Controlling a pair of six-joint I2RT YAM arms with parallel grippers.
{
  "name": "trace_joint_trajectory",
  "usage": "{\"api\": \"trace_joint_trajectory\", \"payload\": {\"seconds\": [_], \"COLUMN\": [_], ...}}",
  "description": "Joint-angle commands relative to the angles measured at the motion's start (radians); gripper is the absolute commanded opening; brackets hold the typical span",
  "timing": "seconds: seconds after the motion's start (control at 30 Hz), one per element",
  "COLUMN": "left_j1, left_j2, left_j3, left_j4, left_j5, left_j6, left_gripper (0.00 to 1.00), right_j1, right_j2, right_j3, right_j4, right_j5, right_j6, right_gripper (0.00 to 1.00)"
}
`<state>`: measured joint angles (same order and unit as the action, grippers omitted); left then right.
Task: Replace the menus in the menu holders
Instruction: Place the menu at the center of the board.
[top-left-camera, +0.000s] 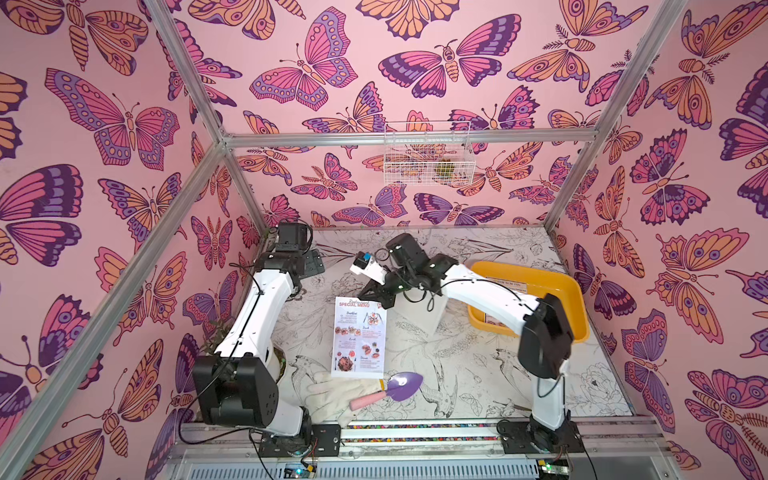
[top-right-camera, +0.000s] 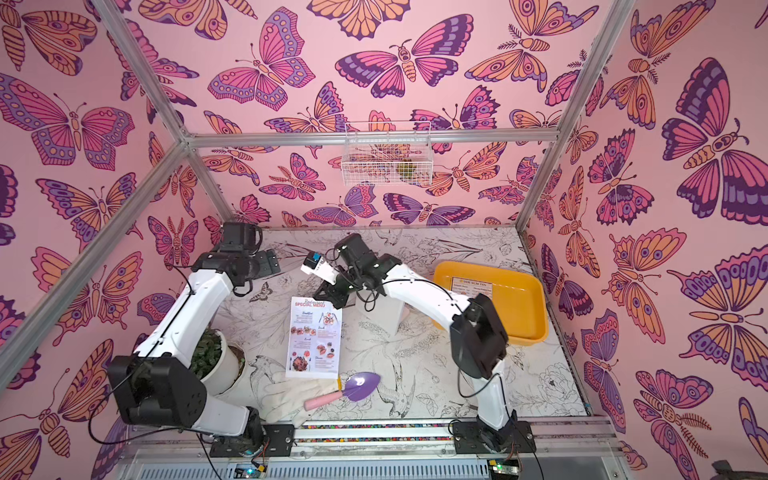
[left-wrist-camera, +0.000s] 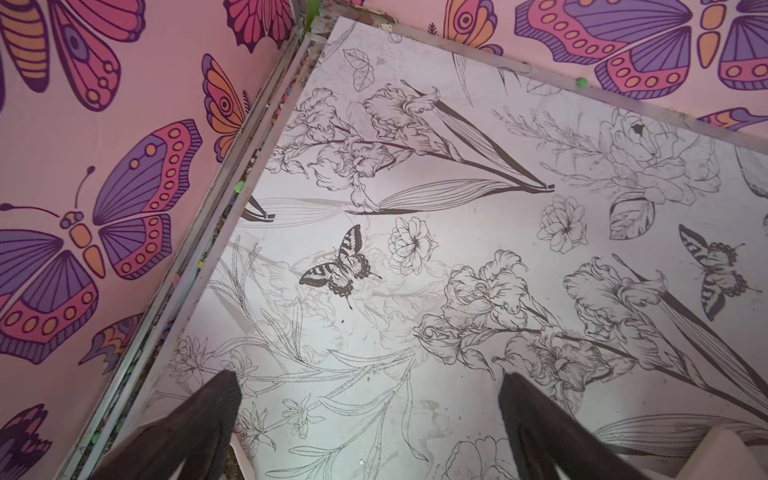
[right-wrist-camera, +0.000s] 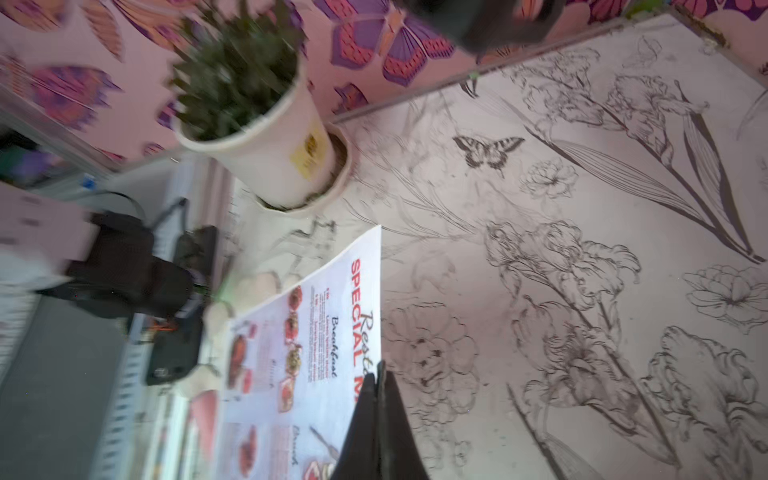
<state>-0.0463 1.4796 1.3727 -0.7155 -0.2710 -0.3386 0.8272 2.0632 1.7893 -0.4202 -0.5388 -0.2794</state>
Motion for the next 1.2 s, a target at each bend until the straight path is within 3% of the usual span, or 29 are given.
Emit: {"api": "trace_joint_trajectory", "payload": {"seconds": [0.0, 0.17, 0.37, 0.43, 0.5, 0.6, 0.73, 0.87, 1.03, 1.17], "left_j1": [-0.001, -0.001, -0.002, -0.002, -0.002, -0.007, -0.031, -0.102, -0.316, -0.527], "left_j2": [-0.035, -0.028, -0.035, -0.037, -0.038, -0.045, -0.067, -0.106, -0.137, -0.123], "left_j3": [-0.021, -0.036, -0.038, -0.033, -0.032, -0.043, -0.074, -0.111, -0.207, -0.299], "left_j4": [-0.023, -0.023, -0.020, -0.019, -0.019, -0.018, -0.018, -0.045, -0.085, -0.089], "left_j5": [0.031, 0.009, -0.016, -0.006, 0.011, 0.019, 0.046, 0.088, 0.101, 0.109], "left_j6": [-0.022, -0.040, -0.056, -0.056, -0.060, -0.060, -0.035, -0.013, -0.048, -0.132], "left_gripper": [1.00, 1.00, 1.00, 1.00, 1.00, 0.99, 1.00, 1.00, 1.00, 1.00], "right_j1": [0.009, 0.016, 0.034, 0.034, 0.033, 0.035, 0.036, 0.035, 0.020, -0.058], "right_j2": [0.090, 0.216, 0.289, 0.305, 0.319, 0.296, 0.155, -0.084, -0.405, -0.667], "right_j3": [0.044, 0.065, 0.072, 0.073, 0.091, 0.075, -0.037, -0.114, -0.257, -0.460], "right_j4": [0.142, 0.354, 0.522, 0.579, 0.583, 0.589, 0.633, 0.450, 0.143, -0.043], "right_j5": [0.203, 0.246, 0.388, 0.419, 0.429, 0.437, 0.429, 0.418, 0.491, 0.567], "right_j6": [-0.149, -0.225, -0.303, -0.313, -0.317, -0.315, -0.255, -0.186, 0.050, 0.351], "right_gripper": [0.02, 0.04, 0.04, 0.11, 0.32, 0.46, 0.53, 0.58, 0.63, 0.63]}}
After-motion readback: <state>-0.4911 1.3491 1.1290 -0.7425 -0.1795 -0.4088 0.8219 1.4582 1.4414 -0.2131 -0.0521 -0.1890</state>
